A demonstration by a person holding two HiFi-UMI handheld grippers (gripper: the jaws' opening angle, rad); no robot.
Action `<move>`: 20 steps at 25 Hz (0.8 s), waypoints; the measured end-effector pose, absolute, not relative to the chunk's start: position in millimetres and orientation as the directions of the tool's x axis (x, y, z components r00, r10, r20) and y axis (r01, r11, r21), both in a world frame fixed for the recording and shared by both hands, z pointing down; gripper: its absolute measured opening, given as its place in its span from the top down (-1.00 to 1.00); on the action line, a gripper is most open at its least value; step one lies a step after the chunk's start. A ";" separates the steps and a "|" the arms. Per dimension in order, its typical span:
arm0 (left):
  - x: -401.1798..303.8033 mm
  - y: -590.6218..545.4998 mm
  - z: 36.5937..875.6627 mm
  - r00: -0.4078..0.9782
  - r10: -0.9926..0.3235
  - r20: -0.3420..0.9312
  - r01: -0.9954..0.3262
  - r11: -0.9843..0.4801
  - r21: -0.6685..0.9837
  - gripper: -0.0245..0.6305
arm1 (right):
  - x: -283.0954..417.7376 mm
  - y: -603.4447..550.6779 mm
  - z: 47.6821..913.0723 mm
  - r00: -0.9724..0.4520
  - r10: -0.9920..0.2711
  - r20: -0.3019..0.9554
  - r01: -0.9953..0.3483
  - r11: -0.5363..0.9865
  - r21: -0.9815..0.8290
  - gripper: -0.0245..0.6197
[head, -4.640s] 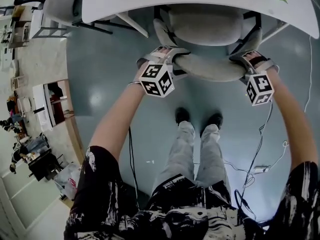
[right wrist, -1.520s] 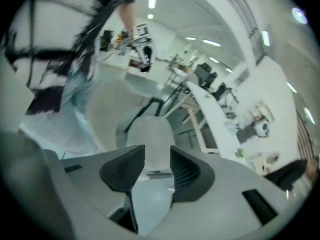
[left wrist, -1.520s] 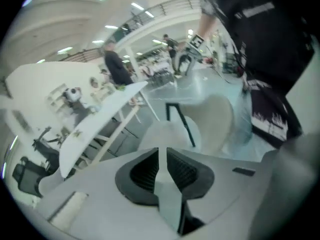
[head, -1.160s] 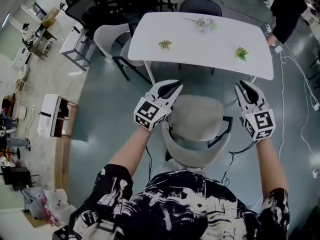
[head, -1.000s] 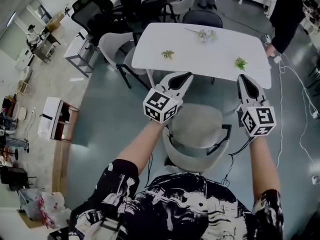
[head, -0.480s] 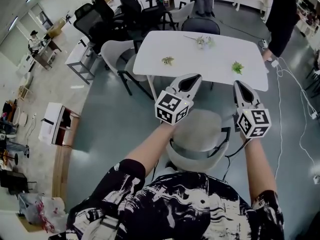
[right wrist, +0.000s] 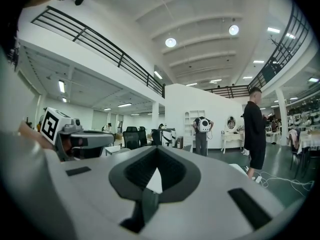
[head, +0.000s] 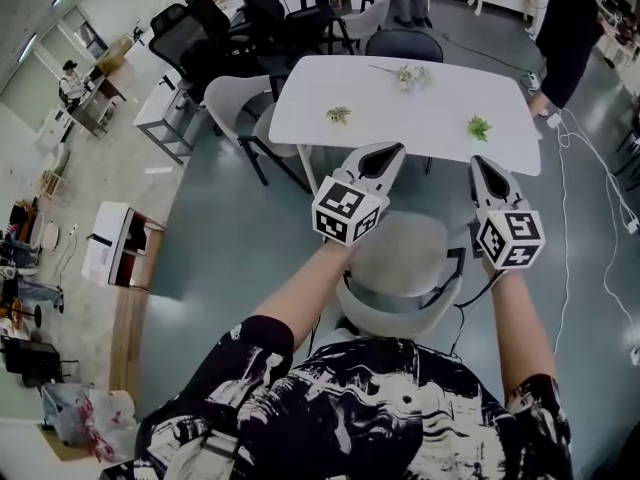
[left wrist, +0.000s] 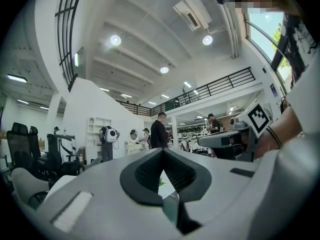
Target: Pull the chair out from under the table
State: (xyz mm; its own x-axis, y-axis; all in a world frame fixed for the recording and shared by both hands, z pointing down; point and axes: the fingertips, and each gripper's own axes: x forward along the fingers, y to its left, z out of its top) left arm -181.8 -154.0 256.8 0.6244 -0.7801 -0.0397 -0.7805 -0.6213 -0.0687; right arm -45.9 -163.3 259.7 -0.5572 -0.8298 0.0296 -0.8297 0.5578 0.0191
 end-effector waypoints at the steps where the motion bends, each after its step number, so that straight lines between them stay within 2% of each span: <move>1: -182.9 -154.7 257.3 0.623 -0.782 -0.039 -0.782 -0.620 -0.067 0.91 | -46.5 -164.4 260.3 -0.558 -0.830 0.033 -0.829 0.558 0.021 0.92; 20: -186.6 -166.5 263.7 0.594 -0.804 -0.031 -0.805 -0.592 -0.049 0.91 | -44.1 -175.6 262.6 -0.557 -0.830 0.032 -0.830 0.558 0.025 0.92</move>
State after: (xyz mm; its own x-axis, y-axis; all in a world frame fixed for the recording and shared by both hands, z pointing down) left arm -186.6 -166.5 263.7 0.5936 -0.8042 -0.0305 -0.8045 -0.5920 -0.0486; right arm -44.1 -175.6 262.6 -0.5570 -0.8299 0.0318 -0.8296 0.5577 0.0249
